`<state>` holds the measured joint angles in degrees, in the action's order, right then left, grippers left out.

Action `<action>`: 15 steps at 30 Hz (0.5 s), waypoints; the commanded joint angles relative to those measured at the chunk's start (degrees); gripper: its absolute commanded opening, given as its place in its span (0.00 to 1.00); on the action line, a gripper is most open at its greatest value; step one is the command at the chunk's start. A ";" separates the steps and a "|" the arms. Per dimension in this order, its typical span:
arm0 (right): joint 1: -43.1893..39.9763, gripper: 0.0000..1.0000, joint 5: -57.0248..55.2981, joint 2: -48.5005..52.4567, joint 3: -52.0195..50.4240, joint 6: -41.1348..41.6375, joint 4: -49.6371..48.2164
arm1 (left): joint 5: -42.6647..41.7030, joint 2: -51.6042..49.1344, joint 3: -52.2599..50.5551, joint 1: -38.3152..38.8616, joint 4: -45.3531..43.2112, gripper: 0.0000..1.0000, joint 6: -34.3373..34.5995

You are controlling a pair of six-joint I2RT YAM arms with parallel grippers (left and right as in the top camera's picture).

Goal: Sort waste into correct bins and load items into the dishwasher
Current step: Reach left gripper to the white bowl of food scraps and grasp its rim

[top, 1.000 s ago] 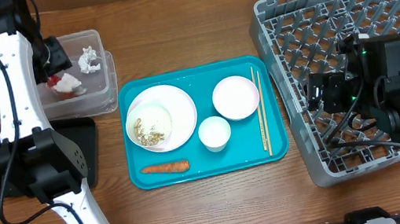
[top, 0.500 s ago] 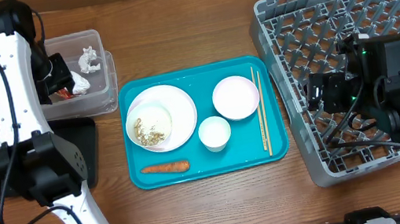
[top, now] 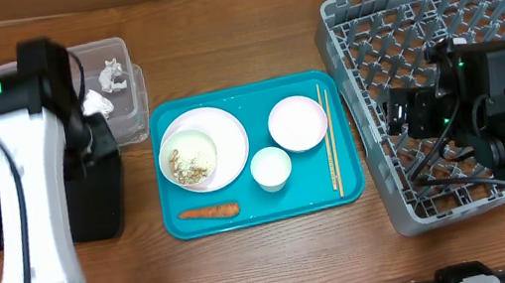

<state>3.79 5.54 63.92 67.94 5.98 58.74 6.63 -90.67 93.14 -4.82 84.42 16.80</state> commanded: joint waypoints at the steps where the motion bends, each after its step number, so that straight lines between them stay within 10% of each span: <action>1: -0.02 1.00 -0.33 -0.35 1.55 -0.22 -1.03 | -0.76 11.65 -10.16 2.73 -7.23 0.55 3.02; 7: -0.02 1.00 -0.33 -0.35 1.51 -0.22 -1.40 | -5.70 21.11 -27.21 8.50 -27.39 0.76 3.13; 15: -0.02 1.00 -0.31 -0.35 1.51 -0.22 -1.40 | -10.71 9.42 -32.70 20.28 -43.15 0.81 1.84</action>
<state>3.79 5.56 63.92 68.05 5.98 57.71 -1.58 -76.16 60.62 11.35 43.55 19.16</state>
